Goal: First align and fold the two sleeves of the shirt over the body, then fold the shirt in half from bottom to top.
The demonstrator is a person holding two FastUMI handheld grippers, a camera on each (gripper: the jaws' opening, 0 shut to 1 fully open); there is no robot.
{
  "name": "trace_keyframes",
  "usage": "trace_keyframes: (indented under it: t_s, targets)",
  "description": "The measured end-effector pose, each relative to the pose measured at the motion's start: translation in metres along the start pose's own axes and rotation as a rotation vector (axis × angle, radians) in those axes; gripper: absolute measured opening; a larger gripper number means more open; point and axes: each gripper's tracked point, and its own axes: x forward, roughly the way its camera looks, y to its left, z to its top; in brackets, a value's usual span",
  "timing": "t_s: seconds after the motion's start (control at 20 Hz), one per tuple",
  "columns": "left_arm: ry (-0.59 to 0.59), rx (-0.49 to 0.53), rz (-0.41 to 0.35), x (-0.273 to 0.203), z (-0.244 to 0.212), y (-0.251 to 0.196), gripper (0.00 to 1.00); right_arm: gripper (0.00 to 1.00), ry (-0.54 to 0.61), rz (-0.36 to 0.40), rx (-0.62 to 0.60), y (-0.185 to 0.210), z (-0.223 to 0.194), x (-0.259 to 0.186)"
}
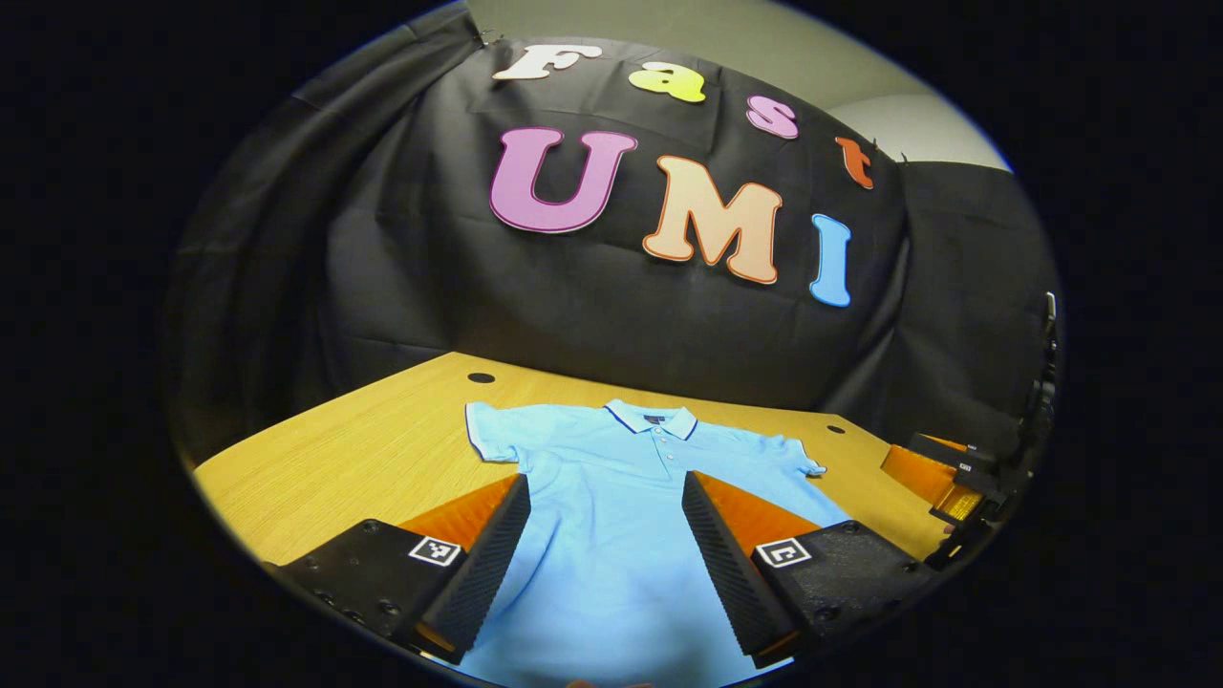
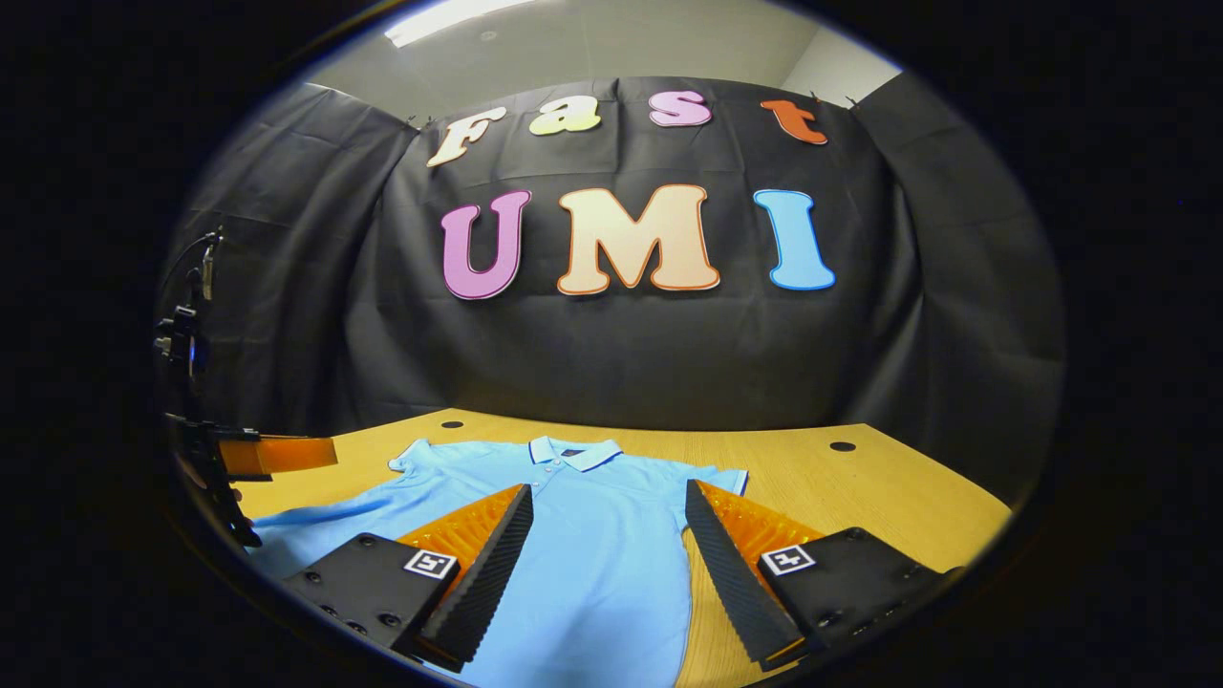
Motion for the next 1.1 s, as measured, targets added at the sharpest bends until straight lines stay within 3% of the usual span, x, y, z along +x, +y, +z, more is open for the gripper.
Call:
trace_keyframes:
  t_s: [0.5,0.75,1.1]
  targets:
    - [0.023,-0.008,0.016,0.0,-0.013,0.004,0.96,0.99,0.085,-0.008,0.019,-0.014,-0.017,0.01]
    - [0.017,0.011,0.028,0.0,-0.011,0.009,0.96,0.99,0.167,0.024,0.063,-0.026,-0.01,0.04]
    - [0.035,0.012,0.034,-0.002,-0.015,0.018,0.96,0.99,0.283,-0.04,-0.005,-0.075,-0.015,0.106]
